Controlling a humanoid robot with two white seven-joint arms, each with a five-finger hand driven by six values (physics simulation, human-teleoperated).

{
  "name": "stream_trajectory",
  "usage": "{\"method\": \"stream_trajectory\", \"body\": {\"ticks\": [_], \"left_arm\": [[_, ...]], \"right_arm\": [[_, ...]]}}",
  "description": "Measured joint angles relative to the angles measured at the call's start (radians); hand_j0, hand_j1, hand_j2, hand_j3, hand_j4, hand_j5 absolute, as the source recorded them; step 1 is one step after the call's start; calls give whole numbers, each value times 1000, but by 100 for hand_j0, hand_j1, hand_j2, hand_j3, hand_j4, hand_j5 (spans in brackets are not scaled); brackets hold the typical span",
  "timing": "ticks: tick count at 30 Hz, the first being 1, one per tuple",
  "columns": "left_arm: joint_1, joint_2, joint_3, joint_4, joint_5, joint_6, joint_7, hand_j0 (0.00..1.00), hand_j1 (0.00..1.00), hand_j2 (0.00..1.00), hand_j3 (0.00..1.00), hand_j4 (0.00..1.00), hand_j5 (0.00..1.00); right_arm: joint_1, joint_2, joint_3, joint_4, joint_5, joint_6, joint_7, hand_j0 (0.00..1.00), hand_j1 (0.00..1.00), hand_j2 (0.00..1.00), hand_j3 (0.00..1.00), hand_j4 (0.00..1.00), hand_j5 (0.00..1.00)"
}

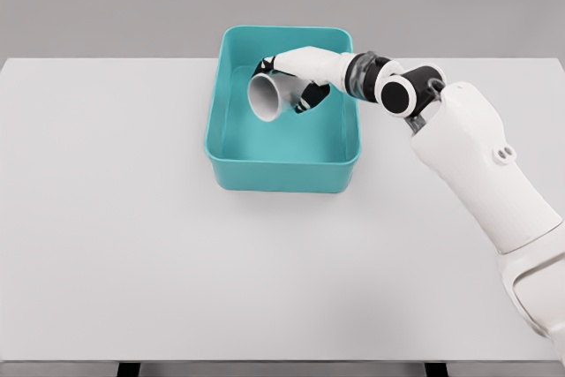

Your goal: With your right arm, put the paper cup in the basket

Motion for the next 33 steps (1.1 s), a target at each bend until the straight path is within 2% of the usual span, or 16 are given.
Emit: {"method": "stream_trajectory", "body": {"ticks": [7, 9, 12, 16, 18, 20, 22, 25, 28, 33], "left_arm": [[0, 0, 0, 0, 0, 0, 0, 100, 100, 100, 100, 100, 100], [0, 0, 0, 0, 0, 0, 0, 100, 100, 100, 100, 100, 100], [0, 0, 0, 0, 0, 0, 0, 100, 100, 100, 100, 100, 100], [0, 0, 0, 0, 0, 0, 0, 100, 100, 100, 100, 100, 100], [0, 0, 0, 0, 0, 0, 0, 100, 100, 100, 100, 100, 100], [0, 0, 0, 0, 0, 0, 0, 100, 100, 100, 100, 100, 100], [0, 0, 0, 0, 0, 0, 0, 100, 100, 100, 100, 100, 100], [0, 0, 0, 0, 0, 0, 0, 100, 100, 100, 100, 100, 100], [0, 0, 0, 0, 0, 0, 0, 100, 100, 100, 100, 100, 100], [0, 0, 0, 0, 0, 0, 0, 100, 100, 100, 100, 100, 100]], "right_arm": [[-3, -1, -1, -8, 1, 3, 0, 88, 88, 88, 88, 88, 88], [-5, -3, -5, -10, -1, 7, 0, 93, 93, 93, 93, 93, 93], [21, -13, -66, -46, -9, 20, 0, 96, 96, 96, 96, 96, 96], [152, -21, -240, -150, -50, 22, 0, 97, 97, 97, 97, 97, 97], [178, -51, -319, -202, -159, 9, 0, 97, 97, 97, 97, 97, 97], [244, -96, -385, -253, -288, -6, 0, 97, 97, 97, 97, 97, 97], [354, -146, -446, -316, -404, -17, 0, 98, 98, 98, 98, 98, 98], [564, -217, -578, -413, -565, -24, 0, 99, 99, 99, 99, 99, 99], [672, -277, -677, -509, -663, -26, 0, 100, 100, 100, 100, 100, 100], [719, -322, -726, -576, -714, -25, 0, 100, 100, 100, 100, 100, 100]]}}
